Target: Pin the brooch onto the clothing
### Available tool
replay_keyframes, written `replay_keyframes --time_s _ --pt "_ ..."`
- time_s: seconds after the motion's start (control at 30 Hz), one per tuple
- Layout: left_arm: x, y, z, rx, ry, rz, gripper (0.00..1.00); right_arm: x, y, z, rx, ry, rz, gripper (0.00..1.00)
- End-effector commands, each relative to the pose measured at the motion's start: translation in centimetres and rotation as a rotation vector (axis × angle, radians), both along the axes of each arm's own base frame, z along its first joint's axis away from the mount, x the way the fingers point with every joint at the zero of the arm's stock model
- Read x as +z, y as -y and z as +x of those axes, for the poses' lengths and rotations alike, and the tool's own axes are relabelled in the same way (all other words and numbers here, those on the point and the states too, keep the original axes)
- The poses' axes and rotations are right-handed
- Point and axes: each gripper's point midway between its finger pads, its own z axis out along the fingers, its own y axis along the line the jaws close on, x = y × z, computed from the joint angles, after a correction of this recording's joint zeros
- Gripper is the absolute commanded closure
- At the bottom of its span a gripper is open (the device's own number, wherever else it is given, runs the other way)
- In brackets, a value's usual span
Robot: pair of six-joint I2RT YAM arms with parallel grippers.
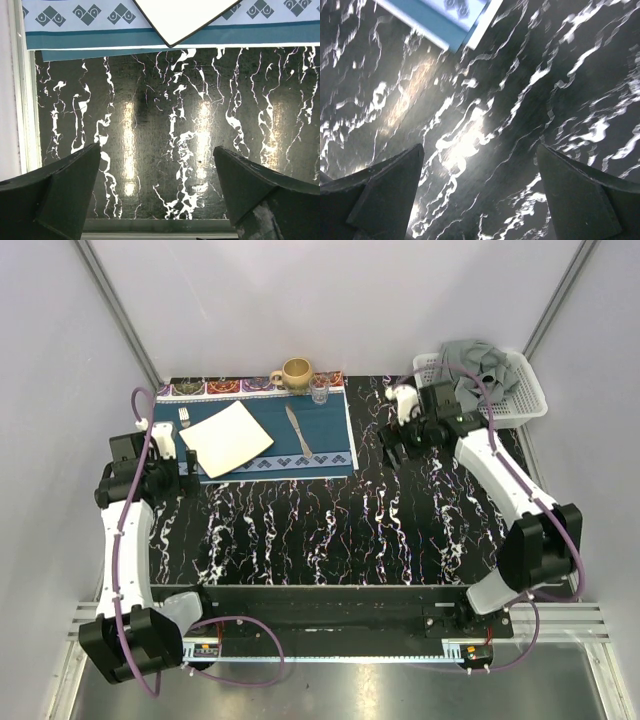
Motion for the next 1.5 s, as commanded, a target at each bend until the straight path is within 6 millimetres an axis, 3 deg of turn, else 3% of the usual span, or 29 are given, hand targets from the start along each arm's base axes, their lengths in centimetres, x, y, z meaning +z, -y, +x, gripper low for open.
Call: replay_keyframes --time_s 0.0,0.03,0.07,0.13,0.17,0.23,0.27,0.3,0.33,0.37,0.4,0.43,0.47,0.5,0.57,0.6,0.67,0.7,0.77,0.87,0.9,0.97,1.0,1.17,1.27,1.4,1.47 --pt "6.1 -0.6 2.9 0.058 0.178 -0.007 0.01 6.9 1.1 6.4 -0.113 0.161 0.0 0.0" --pt "6.9 -0.7 3.4 0.063 0.196 -0.006 0.01 8.0 1.6 7.4 -0.132 0.18 0.012 0.0" --pt "8.9 -0.8 3.9 0.077 0.242 -0.01 0.01 11.1 2.9 9.2 -0.175 0.245 0.036 0.0" --pt "10.6 -1.1 4.4 0.1 0.283 -0.012 0.01 12.0 4.1 11.7 -0.229 0.25 0.065 0.0" --pt "12.1 -1.3 4.9 0.115 0.324 -0.011 0.01 15.0 6.0 13.2 -0.276 0.312 0.087 0.0" --pt "13.1 -1.4 5.4 0.118 0.359 -0.008 0.01 14.9 7.7 15.6 -0.336 0.304 0.106 0.0" --pt "13.9 -1.3 5.8 0.11 0.393 -0.009 0.01 17.1 8.7 16.7 -0.361 0.358 0.122 0.0" --pt "14.3 -1.3 5.9 0.109 0.411 -0.008 0.01 16.0 10.5 18.3 -0.414 0.34 0.12 0.0" --pt "14.5 -1.1 6.0 0.092 0.424 -0.007 0.01 16.1 11.2 19.1 -0.435 0.351 0.122 0.0" --pt "14.7 -0.8 6.3 0.053 0.442 -0.003 0.01 18.1 13.0 20.2 -0.474 0.407 0.13 0.0" --pt "14.8 -0.5 6.5 0.033 0.451 -0.005 0.01 16.1 14.8 21.8 -0.525 0.373 0.134 0.0" --pt "14.8 -0.2 6.5 0.012 0.454 -0.013 0.01 16.1 15.6 22.6 -0.547 0.378 0.141 0.0" --pt "14.5 0.5 6.7 -0.04 0.46 -0.02 0.01 17.7 16.3 23.2 -0.562 0.422 0.155 0.0" --pt "14.4 0.9 6.8 -0.072 0.463 -0.024 0.01 15.5 17.2 24.7 -0.588 0.395 0.145 0.0" --pt "14.0 1.9 6.9 -0.125 0.465 -0.058 0.01 15.6 18.5 26.0 -0.605 0.432 0.132 0.0" --pt "13.8 2.3 7.0 -0.14 0.463 -0.071 0.01 13.4 19.5 27.1 -0.636 0.418 0.089 0.0" --pt "13.1 2.7 7.2 -0.153 0.446 -0.108 0.01 12.3 20.6 28.3 -0.661 0.439 0.063 0.0" --pt "12.7 2.7 7.5 -0.149 0.435 -0.117 0.01 10.5 21.5 29.0 -0.7 0.427 0.034 0.0" --pt "11.9 2.8 7.6 -0.146 0.413 -0.133 0.01 8.7 22.4 30.1 -0.729 0.429 0.026 0.0" --pt "10.6 2.6 8.0 -0.135 0.38 -0.139 0.01 5.1 22.8 31.4 -0.743 0.404 0.017 0.0" --pt "10.1 2.4 8.1 -0.127 0.367 -0.139 0.01 3.1 23.0 31.8 -0.752 0.378 0.007 0.0" --pt "9.3 2.0 8.3 -0.107 0.347 -0.136 0.01 1.4 23.5 32.4 -0.769 0.375 -0.008 0.0" --pt "8.9 1.9 8.4 -0.101 0.339 -0.135 0.01 -0.7 23.5 32.7 -0.767 0.348 -0.016 0.0" --pt "7.7 1.7 8.8 -0.09 0.307 -0.144 0.01 -6.0 23.4 33.7 -0.753 0.302 -0.017 0.0" --pt "7.8 1.6 9.1 -0.09 0.307 -0.144 0.01 -7.8 23.0 34.0 -0.735 0.284 -0.004 0.0" --pt "8.2 1.4 9.5 -0.087 0.311 -0.14 0.01 -8.4 22.9 34.3 -0.731 0.289 -0.002 0.14" --pt "8.5 1.6 9.6 -0.095 0.318 -0.146 0.01 -7.6 23.1 34.4 -0.728 0.307 0.004 0.49"
